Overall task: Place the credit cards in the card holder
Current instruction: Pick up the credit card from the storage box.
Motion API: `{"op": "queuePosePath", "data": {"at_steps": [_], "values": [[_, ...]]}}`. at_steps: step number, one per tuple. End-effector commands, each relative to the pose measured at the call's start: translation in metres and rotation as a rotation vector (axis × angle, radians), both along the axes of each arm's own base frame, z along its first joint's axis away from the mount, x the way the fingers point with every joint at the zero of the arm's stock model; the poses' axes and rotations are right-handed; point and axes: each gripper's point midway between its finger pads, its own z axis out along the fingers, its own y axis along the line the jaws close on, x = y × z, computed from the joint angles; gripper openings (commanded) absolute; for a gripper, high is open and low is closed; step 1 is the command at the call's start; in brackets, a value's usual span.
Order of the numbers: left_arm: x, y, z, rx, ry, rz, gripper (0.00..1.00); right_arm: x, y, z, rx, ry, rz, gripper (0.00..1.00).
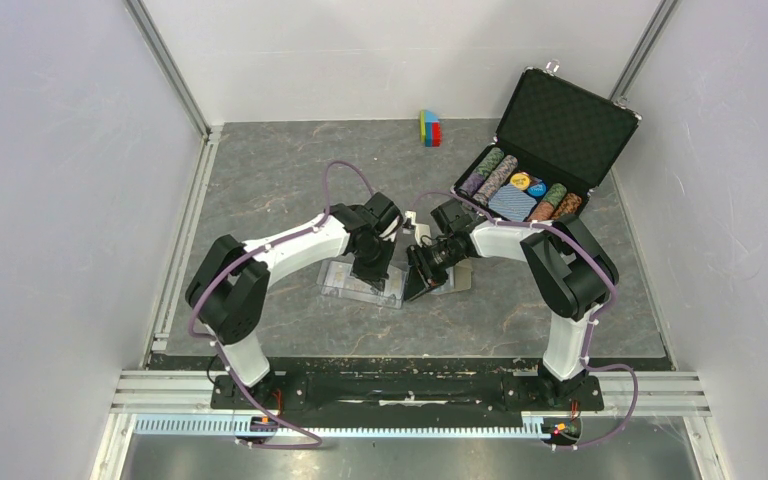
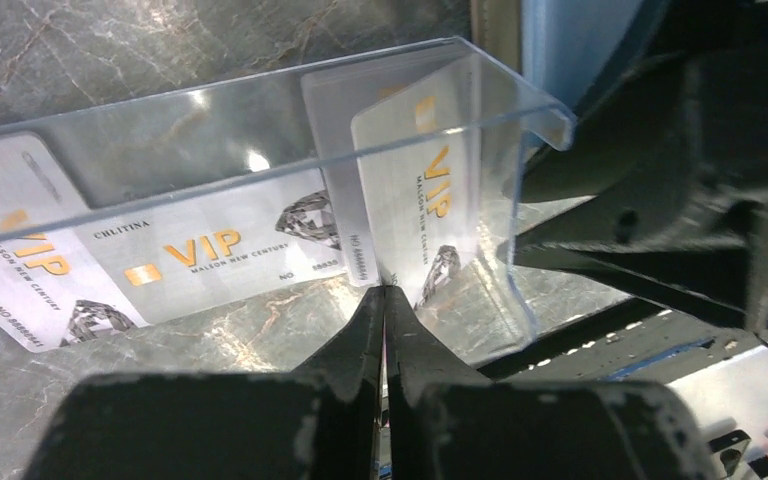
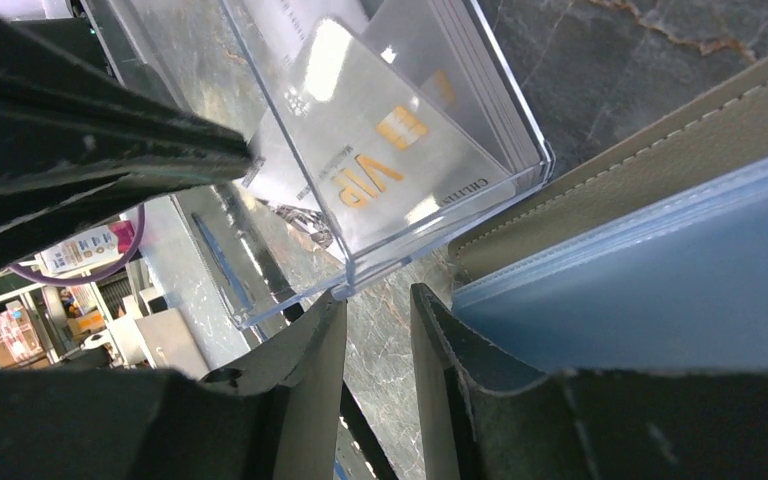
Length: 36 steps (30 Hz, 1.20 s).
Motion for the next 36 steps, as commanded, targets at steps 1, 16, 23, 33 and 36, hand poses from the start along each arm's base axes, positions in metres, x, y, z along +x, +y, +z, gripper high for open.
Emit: {"op": "queuePosePath", "data": {"at_steps": [1, 16, 23, 33, 36], "values": [[0.018, -0.042, 0.044, -0.202, -0.112, -0.011, 0.05, 0.002, 0.006, 0.009, 0.039, -0.040, 0.014, 0.32], [0.010, -0.047, 0.018, -0.203, -0.034, -0.021, 0.22, 0.001, 0.005, 0.009, 0.041, -0.041, 0.016, 0.32], [0.008, -0.053, 0.020, -0.255, -0.026, -0.029, 0.04, 0.003, 0.005, 0.012, 0.040, -0.058, 0.014, 0.33], [0.005, -0.045, 0.009, -0.247, 0.006, -0.006, 0.22, 0.005, 0.006, 0.013, 0.040, -0.070, 0.011, 0.33], [0.004, -0.039, 0.000, -0.204, 0.025, -0.003, 0.14, 0.007, 0.005, 0.015, 0.041, -0.079, 0.008, 0.34]]}}
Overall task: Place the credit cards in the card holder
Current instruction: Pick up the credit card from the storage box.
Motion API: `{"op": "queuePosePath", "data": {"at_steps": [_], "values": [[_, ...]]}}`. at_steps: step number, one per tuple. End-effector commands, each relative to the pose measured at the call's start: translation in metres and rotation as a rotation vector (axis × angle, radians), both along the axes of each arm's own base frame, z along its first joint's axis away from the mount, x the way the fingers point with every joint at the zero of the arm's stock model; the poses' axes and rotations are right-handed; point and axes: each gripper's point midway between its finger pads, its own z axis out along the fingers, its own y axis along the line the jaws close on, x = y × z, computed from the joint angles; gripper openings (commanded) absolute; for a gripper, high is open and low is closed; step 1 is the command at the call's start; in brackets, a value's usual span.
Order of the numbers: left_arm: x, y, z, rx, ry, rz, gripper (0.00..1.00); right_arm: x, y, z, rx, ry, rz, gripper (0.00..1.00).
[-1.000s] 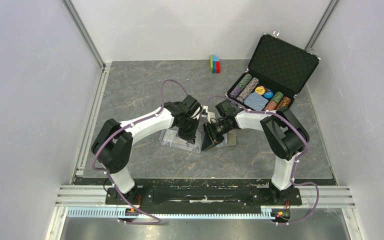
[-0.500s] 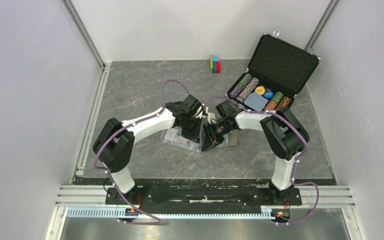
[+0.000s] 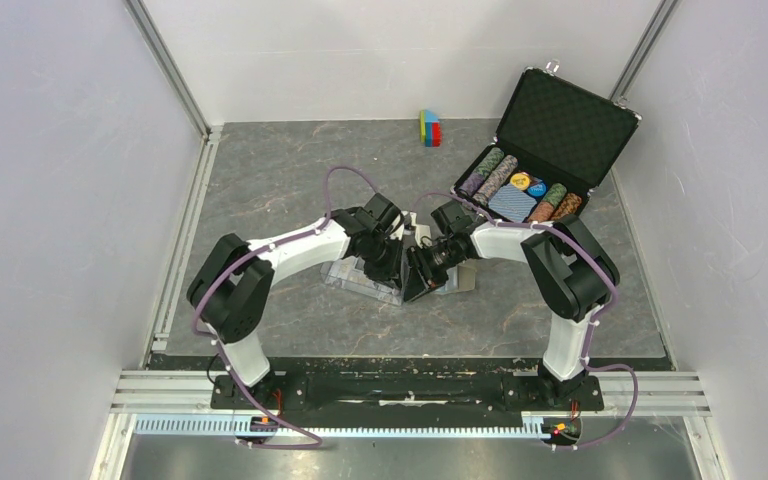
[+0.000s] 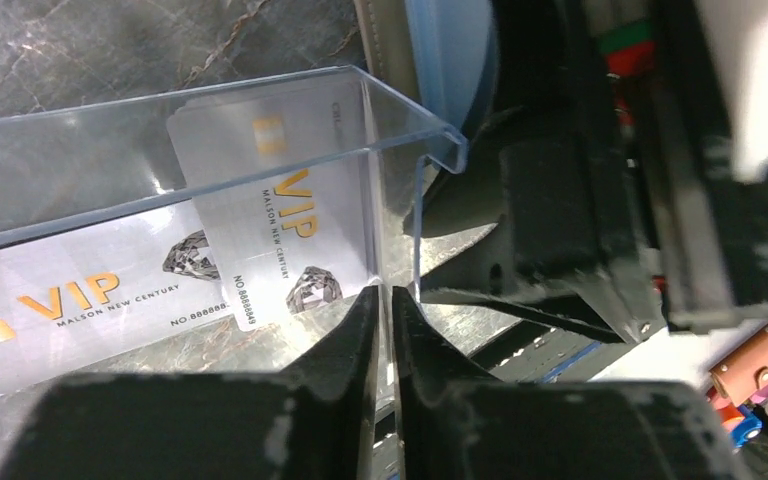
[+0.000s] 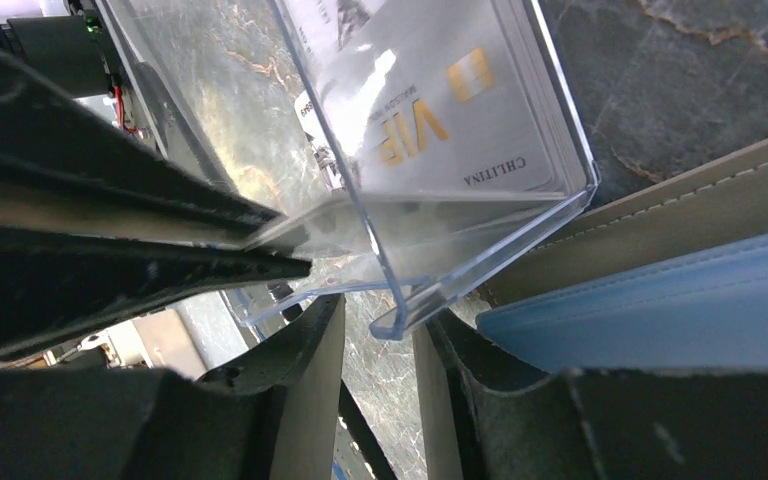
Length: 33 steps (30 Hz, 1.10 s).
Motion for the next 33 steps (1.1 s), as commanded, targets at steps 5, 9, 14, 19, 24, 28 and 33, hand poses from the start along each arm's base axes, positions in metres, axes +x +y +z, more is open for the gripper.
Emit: {"op": "queuePosePath", "data": {"at_steps": [5, 9, 14, 19, 24, 28, 33], "values": [[0.006, 0.003, 0.008, 0.014, -0.030, 0.031, 0.02, 0.014, 0.006, 0.026, 0.047, -0.118, -0.002, 0.40], [0.015, 0.009, 0.034, -0.003, -0.126, 0.066, 0.02, 0.027, 0.006, 0.050, 0.058, -0.216, -0.033, 0.55], [0.019, 0.015, 0.071, -0.085, -0.240, 0.112, 0.02, 0.044, 0.004, 0.087, 0.104, -0.326, -0.109, 0.70], [0.019, 0.020, 0.104, -0.229, -0.318, 0.155, 0.02, 0.055, 0.001, 0.119, 0.206, -0.349, -0.208, 0.79], [0.020, 0.019, 0.137, -0.456, -0.358, 0.180, 0.02, 0.059, 0.007, 0.159, 0.398, -0.341, -0.251, 0.79], [0.016, 0.014, 0.155, -0.586, -0.381, 0.173, 0.02, 0.056, 0.017, 0.187, 0.537, -0.312, -0.255, 0.76], [0.015, 0.007, 0.166, -0.647, -0.385, 0.142, 0.02, 0.050, 0.023, 0.195, 0.617, -0.259, -0.243, 0.72]]}}
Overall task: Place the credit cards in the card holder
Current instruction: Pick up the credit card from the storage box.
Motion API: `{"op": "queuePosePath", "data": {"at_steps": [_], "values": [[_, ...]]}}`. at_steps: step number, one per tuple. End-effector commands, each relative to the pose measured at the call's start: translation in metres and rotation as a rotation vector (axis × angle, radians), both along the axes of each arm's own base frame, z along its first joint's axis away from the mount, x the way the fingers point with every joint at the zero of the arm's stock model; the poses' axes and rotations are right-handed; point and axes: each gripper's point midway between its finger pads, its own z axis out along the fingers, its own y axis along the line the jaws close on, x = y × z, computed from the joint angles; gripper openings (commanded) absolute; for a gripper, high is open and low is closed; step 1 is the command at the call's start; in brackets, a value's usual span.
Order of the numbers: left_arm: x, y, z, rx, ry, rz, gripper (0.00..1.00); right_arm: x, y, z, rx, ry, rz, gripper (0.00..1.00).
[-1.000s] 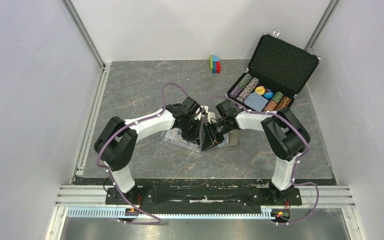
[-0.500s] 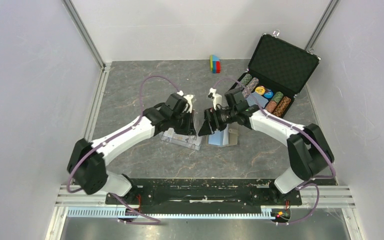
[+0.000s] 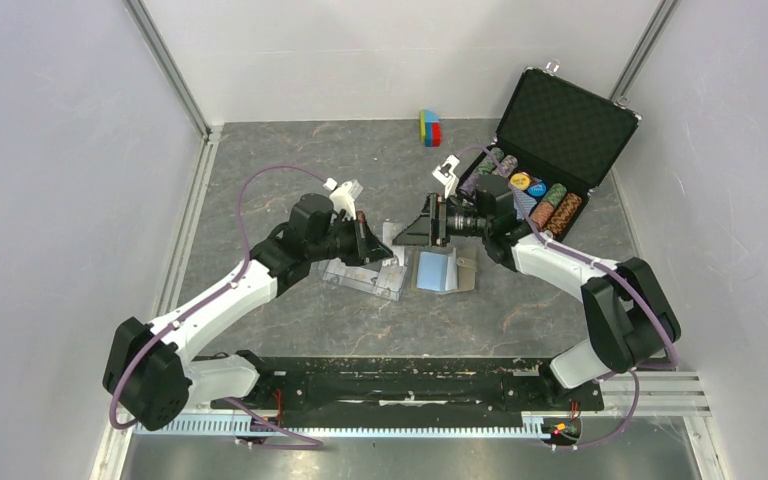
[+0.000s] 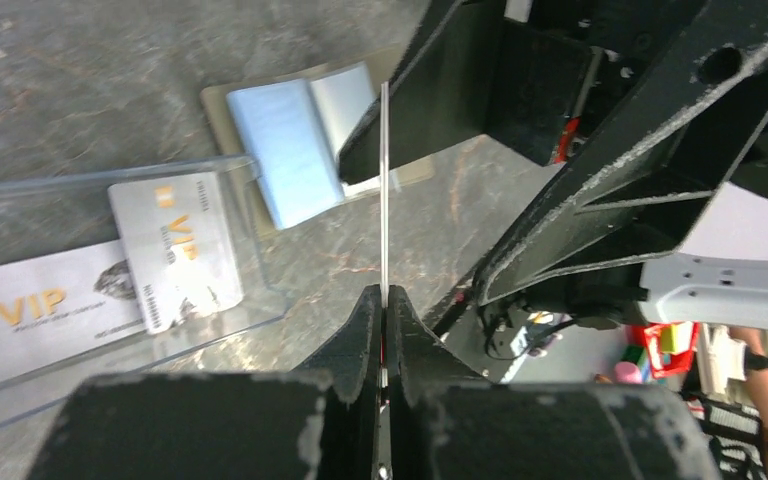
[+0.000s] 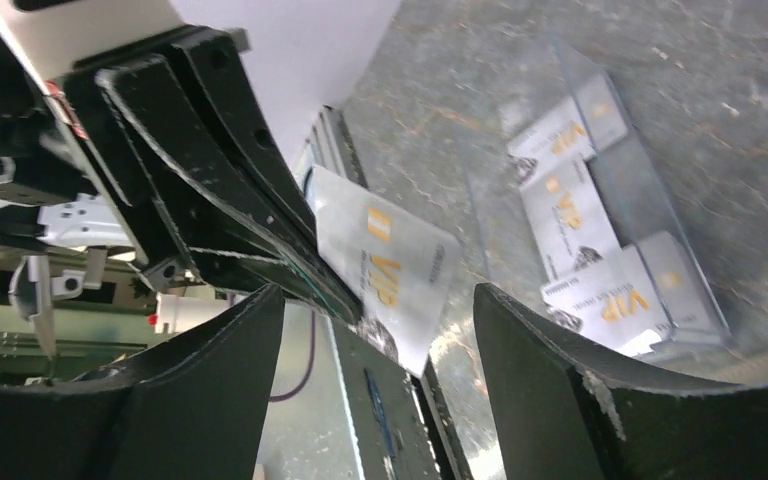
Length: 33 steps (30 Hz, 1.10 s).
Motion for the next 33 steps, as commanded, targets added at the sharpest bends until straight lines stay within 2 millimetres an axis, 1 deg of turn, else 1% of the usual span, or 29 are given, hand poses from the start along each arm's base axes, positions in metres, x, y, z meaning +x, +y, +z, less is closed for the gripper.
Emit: {"op": "queuePosePath", "data": {"at_steps": [1, 2, 4, 6, 7, 8, 11, 12, 14, 15, 16, 17, 19, 24, 27, 30, 31, 32, 33], "values": [[0.001, -0.018, 0.043, -0.164, -0.077, -0.054, 0.02, -0.006, 0.010, 0.035, 0.148, -0.033, 0.054, 0.70], [0.000, -0.018, 0.042, -0.166, -0.075, -0.058, 0.02, -0.006, 0.010, 0.036, 0.156, -0.031, 0.054, 0.66], [0.003, -0.020, 0.048, -0.183, -0.093, -0.058, 0.02, -0.007, 0.011, 0.041, 0.181, -0.029, 0.059, 0.54], [0.003, -0.020, 0.047, -0.183, -0.088, -0.057, 0.04, -0.008, 0.012, 0.048, 0.212, -0.030, 0.070, 0.23], [0.004, -0.019, 0.046, -0.182, -0.085, -0.052, 0.08, -0.010, 0.013, 0.051, 0.227, -0.034, 0.077, 0.08], [0.004, -0.018, 0.045, -0.182, -0.081, -0.048, 0.17, -0.010, 0.013, 0.054, 0.238, -0.036, 0.079, 0.00], [0.008, -0.012, 0.043, -0.189, -0.071, -0.020, 0.54, -0.011, 0.012, 0.059, 0.261, -0.048, 0.081, 0.00], [0.010, -0.008, 0.043, -0.195, -0.066, -0.004, 0.62, -0.011, 0.012, 0.062, 0.267, -0.054, 0.082, 0.00], [0.016, -0.002, 0.043, -0.234, -0.052, 0.026, 0.72, -0.012, 0.011, 0.064, 0.274, -0.061, 0.086, 0.00], [0.018, 0.002, 0.042, -0.265, -0.037, 0.036, 0.73, -0.012, 0.011, 0.065, 0.275, -0.062, 0.089, 0.00], [0.021, 0.004, 0.045, -0.304, -0.042, 0.044, 0.74, -0.013, 0.011, 0.065, 0.275, -0.064, 0.093, 0.00], [0.022, 0.006, 0.048, -0.347, -0.036, 0.040, 0.73, -0.013, 0.010, 0.065, 0.276, -0.062, 0.096, 0.03], [0.025, 0.007, 0.051, -0.412, -0.027, 0.028, 0.69, -0.014, 0.010, 0.065, 0.278, -0.062, 0.099, 0.03], [0.022, 0.005, 0.060, -0.464, -0.043, -0.020, 0.52, -0.012, 0.007, 0.062, 0.272, -0.054, 0.090, 0.00], [0.019, 0.005, 0.068, -0.474, -0.071, -0.047, 0.50, -0.011, 0.005, 0.058, 0.258, -0.052, 0.083, 0.00], [0.017, 0.005, 0.072, -0.476, -0.084, -0.064, 0.56, -0.009, 0.005, 0.054, 0.238, -0.053, 0.076, 0.00], [0.017, 0.005, 0.072, -0.476, -0.083, -0.064, 0.56, -0.008, 0.004, 0.054, 0.234, -0.055, 0.073, 0.00], [0.017, 0.005, 0.071, -0.475, -0.079, -0.066, 0.55, -0.008, 0.004, 0.053, 0.228, -0.055, 0.073, 0.00], [0.018, 0.005, 0.070, -0.473, -0.076, -0.066, 0.51, -0.007, 0.004, 0.053, 0.223, -0.057, 0.070, 0.00]]}}
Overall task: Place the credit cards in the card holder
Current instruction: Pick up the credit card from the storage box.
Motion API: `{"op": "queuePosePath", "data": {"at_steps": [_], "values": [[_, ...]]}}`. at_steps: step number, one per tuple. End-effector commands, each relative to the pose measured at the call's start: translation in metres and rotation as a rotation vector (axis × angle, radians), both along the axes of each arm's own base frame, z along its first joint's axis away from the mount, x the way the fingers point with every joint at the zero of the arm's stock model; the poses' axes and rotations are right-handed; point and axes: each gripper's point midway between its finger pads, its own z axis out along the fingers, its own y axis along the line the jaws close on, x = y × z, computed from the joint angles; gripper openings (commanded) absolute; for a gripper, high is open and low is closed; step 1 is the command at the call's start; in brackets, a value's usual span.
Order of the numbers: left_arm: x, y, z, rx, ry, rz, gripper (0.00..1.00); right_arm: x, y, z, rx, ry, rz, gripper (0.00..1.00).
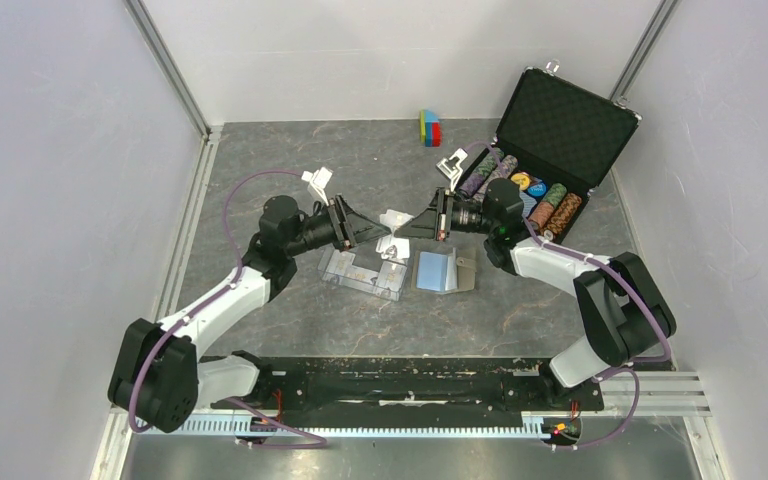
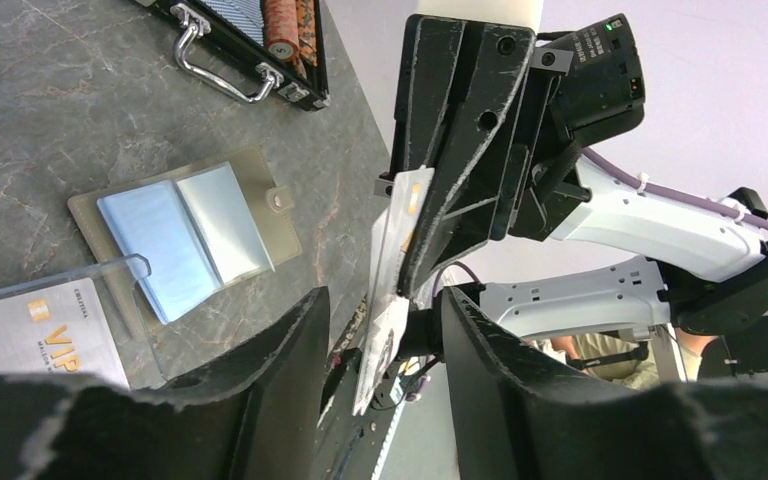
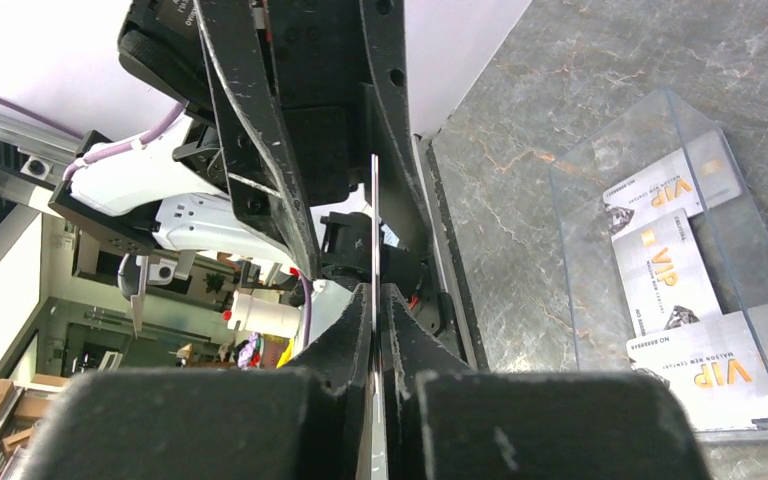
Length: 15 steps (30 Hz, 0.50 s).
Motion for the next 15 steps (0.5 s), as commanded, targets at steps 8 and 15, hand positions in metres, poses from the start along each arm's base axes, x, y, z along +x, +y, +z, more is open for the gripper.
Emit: {"op": "queuePosePath", "data": {"at_steps": [8, 15], "values": [[0.001, -0.004, 0.008, -0.007, -0.023, -0.049, 0.31, 0.000, -0.003, 0.006, -0.008, -0.057, 0.011, 0.02], [0.006, -0.002, -0.003, 0.048, 0.006, -0.036, 0.02, 0.001, -0.004, 0.008, -0.004, -0.065, 0.007, 0.24]]}}
